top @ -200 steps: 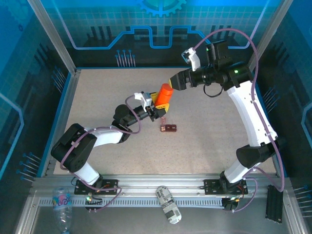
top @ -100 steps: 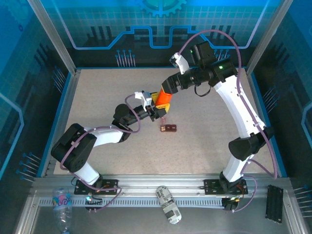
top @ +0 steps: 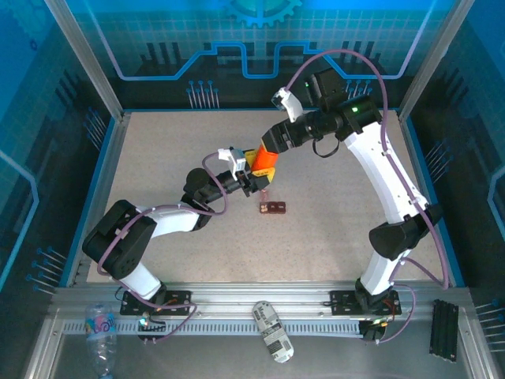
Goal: Sort the pills into containers
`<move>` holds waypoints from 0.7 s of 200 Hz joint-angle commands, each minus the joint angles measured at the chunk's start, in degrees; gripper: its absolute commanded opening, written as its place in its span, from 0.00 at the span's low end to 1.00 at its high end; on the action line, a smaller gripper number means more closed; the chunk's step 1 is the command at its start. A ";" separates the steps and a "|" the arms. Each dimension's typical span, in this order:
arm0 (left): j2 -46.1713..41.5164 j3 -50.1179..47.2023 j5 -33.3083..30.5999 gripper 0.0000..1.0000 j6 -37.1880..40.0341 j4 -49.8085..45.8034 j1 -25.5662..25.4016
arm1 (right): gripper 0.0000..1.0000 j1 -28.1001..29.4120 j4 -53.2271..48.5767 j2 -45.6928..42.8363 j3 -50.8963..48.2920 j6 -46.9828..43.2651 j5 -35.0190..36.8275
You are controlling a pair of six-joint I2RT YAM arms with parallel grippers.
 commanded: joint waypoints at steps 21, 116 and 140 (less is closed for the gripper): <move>-1.10 1.41 0.88 0.00 -0.15 2.80 0.42 | 0.62 0.61 -0.79 0.10 -0.20 -0.10 -2.34; -0.97 1.44 0.79 0.00 -0.23 3.37 0.72 | 0.55 0.61 0.97 -2.02 -3.41 0.79 -2.36; -0.91 1.31 0.79 0.00 -0.33 3.59 0.73 | 0.55 0.62 1.87 -2.74 -4.44 1.26 -2.06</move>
